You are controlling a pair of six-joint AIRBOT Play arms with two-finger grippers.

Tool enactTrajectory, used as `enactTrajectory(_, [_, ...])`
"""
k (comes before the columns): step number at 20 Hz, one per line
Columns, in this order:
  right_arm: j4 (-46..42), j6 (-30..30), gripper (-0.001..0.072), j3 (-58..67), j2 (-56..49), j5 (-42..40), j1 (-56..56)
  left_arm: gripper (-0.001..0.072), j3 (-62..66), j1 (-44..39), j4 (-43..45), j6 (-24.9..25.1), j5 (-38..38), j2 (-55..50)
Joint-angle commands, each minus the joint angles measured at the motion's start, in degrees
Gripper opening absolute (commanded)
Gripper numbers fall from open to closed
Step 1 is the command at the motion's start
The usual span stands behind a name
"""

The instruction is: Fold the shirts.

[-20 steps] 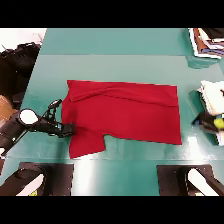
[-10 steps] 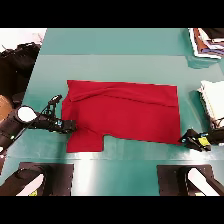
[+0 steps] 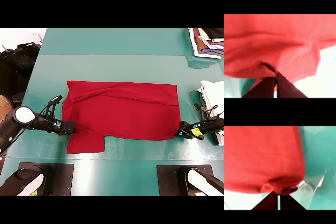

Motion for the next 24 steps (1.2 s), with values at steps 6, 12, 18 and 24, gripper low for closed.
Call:
enactTrajectory(6, [-8.22, 2.14, 0.0019, 0.55, 17.33, 15.52, 3.19, 0.0024, -0.46, -0.02, 0.61, -10.86, -22.01, 19.89])
enactTrajectory(12, [-7.98, 4.81, 0.0017, 6.05, 26.93, 14.80, 3.19, 0.0024, 3.63, 0.00, -5.46, -8.83, -11.15, 22.67])
enactTrajectory(18, [-4.83, 2.95, 0.0018, 20.94, 5.99, 2.86, 3.30, 0.0027, 17.59, 0.00, 7.13, -1.68, 3.91, -2.08])
enactTrajectory(24, [8.00, -0.22, 0.0020, 37.83, -18.56, 1.42, 3.32, 0.0027, 23.28, 0.00, 8.20, -0.98, 11.37, -18.23])
